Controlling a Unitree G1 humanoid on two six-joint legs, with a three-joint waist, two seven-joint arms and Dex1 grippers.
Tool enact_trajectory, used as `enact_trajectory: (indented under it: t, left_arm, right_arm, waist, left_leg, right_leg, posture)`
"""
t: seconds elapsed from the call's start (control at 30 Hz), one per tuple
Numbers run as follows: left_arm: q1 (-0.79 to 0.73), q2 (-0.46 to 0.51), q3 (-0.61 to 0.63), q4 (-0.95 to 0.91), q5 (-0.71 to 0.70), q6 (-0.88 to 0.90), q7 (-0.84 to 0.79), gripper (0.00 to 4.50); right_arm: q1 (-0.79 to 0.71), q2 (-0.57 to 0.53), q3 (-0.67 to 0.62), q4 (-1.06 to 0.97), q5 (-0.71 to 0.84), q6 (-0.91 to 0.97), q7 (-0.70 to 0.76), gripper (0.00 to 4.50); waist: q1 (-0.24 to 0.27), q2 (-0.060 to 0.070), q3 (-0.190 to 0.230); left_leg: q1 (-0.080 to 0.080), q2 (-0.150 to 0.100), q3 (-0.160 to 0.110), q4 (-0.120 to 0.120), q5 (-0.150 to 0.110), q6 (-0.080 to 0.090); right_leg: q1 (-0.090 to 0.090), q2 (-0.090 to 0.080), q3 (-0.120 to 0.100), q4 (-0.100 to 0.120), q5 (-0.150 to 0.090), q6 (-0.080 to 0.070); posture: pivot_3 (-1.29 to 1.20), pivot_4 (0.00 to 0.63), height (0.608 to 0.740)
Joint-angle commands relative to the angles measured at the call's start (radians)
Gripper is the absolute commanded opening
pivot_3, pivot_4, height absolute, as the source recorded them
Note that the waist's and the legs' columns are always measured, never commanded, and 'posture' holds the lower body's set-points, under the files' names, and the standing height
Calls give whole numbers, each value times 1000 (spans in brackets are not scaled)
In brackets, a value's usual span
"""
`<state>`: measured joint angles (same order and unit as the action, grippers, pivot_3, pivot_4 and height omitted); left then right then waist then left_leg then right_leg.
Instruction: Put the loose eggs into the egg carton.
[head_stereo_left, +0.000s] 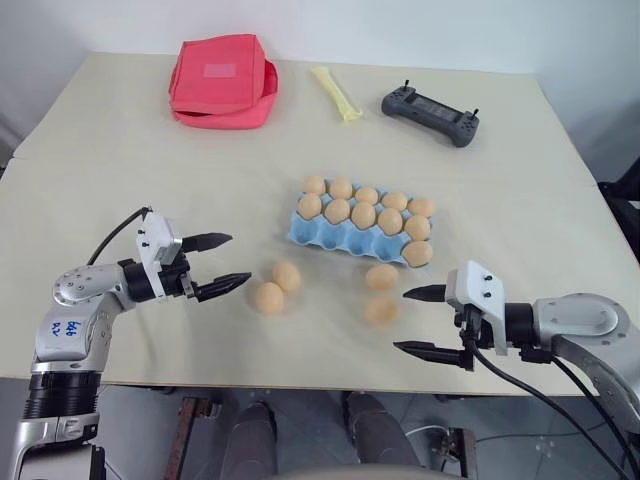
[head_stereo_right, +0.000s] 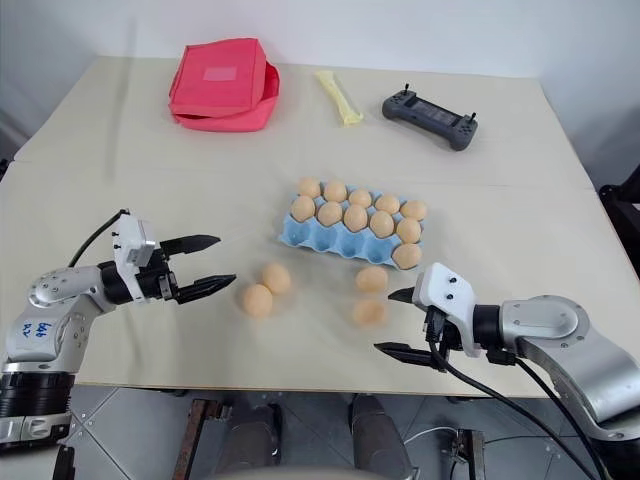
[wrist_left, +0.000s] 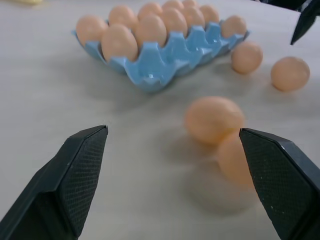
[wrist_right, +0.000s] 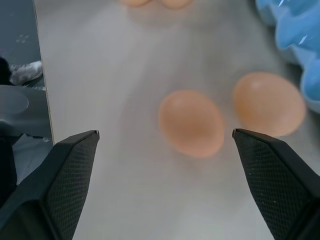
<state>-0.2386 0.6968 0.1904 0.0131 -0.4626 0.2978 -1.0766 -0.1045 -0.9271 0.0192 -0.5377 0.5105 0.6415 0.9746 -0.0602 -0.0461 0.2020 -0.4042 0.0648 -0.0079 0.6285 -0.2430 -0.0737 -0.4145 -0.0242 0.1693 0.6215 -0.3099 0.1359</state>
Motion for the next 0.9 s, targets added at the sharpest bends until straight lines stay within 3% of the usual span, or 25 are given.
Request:
enact_trajectory:
  t: [0.03,0.53,0.63,0.83,0.9]
  left_arm:
    - [24,18,47,-59,-45,-3,-13,4485]
    - [63,6,59,-113,-44,5,57,4485]
    - [64,3,58,-116,-43,2,68,4500]
    - [55,-6,53,-113,-43,-2,83,4500]
    - [49,-10,50,-106,-40,-6,84,4500]
  right_arm:
    - [-26,14,44,45,-37,-70,43,4500]
    - [-189,150,221,261,-171,-201,119,4500]
    - [-194,164,234,262,-183,-203,122,3856]
    - [-184,156,202,220,-165,-183,113,1820]
    - [-182,149,175,188,-145,-162,105,1675]
  waist:
    - [2,0,0]
    - [0,0,0]
    - [0,0,0]
    - [0,0,0]
    - [0,0,0]
  left_leg:
    - [0,0,0,0,0,0]
    - [0,0,0,1,0,0]
    - [0,0,0,1,0,0]
    - [1,0,0,2,0,0]
    - [1,0,0,2,0,0]
  right_leg:
    - [0,0,0,0,0,0]
    - [0,0,0,2,1,1]
    - [0,0,0,2,1,2]
    - [0,0,0,2,1,2]
    - [0,0,0,2,1,2]
  posture:
    - [0,150,740]
    - [0,150,740]
    - [0,150,740]
    - [0,150,740]
    - [0,150,740]
